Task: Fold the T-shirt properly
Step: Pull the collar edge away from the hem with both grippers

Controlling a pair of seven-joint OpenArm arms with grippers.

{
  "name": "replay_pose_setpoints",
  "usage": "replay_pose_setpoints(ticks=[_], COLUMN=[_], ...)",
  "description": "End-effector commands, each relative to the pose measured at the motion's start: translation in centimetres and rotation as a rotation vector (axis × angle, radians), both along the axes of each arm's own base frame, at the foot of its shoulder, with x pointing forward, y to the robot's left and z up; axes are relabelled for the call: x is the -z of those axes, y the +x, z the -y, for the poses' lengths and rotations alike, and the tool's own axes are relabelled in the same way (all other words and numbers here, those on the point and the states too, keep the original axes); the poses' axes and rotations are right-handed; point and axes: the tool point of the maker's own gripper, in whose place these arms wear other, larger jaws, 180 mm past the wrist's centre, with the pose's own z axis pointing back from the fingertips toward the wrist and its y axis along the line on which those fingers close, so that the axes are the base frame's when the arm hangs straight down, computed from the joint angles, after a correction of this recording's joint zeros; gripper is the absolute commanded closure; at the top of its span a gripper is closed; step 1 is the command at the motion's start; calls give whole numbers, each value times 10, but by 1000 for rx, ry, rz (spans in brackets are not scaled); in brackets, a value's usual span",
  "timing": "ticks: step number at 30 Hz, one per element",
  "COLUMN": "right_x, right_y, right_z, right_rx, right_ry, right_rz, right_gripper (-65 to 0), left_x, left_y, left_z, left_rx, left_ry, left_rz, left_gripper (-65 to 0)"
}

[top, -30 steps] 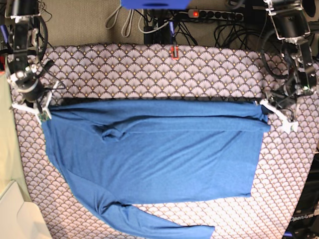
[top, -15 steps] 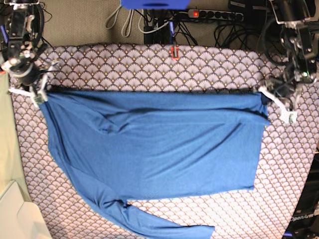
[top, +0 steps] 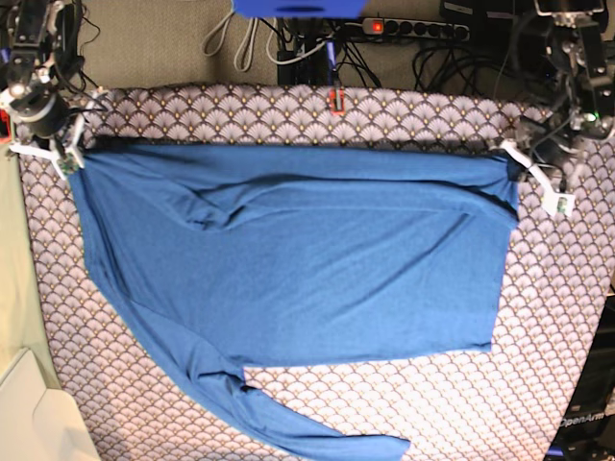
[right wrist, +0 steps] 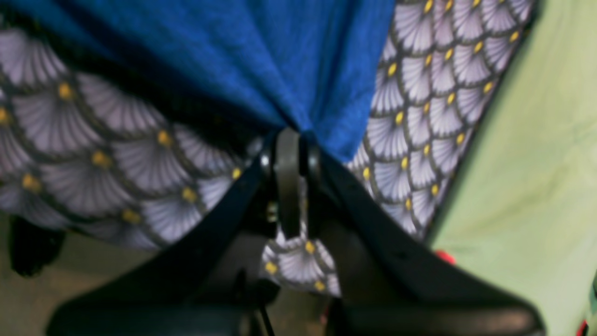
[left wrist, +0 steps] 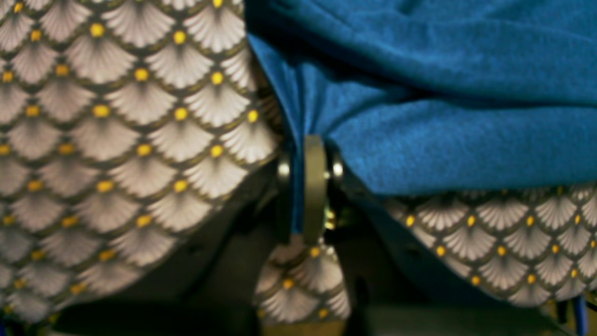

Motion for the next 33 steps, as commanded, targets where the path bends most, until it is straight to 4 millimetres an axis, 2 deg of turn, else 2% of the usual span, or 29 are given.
replay_pose_setpoints(ticks=[1,8,13,15,22,27,29,33], right_x=[-10,-4,2,3,3,-1,2,3], right_y=[4,-13,-23,-26,-37,-38,-45,-49], right_z=[1,-10,-15,-15,-11,-7,-6,-6], right_rx=[-12,-11,-4,-2,22,38,39,38], right_ry=[-9,12,27,26,40,46,46,45], right_rz=[35,8,-11,-18,-5,17,2,-9], right_gripper=[0,0,0,0,0,0,0,0], left_x=[-8,0,8,9,13,13,13,11], left_y=[3,-22,-37,-39,-48,-48,-49,-58], left_z=[-5,-20,-18,-12,-8,-9,-9,-15], left_rx=[4,-39,0,53,81,82,84,104], left_ry=[14,27,32,28,25,27,28,57], left_rz=[23,-17,-53,-55,-80,-80,-83,-104], left_gripper=[-6,-6,-6,-6,-6,-6,-6,-6])
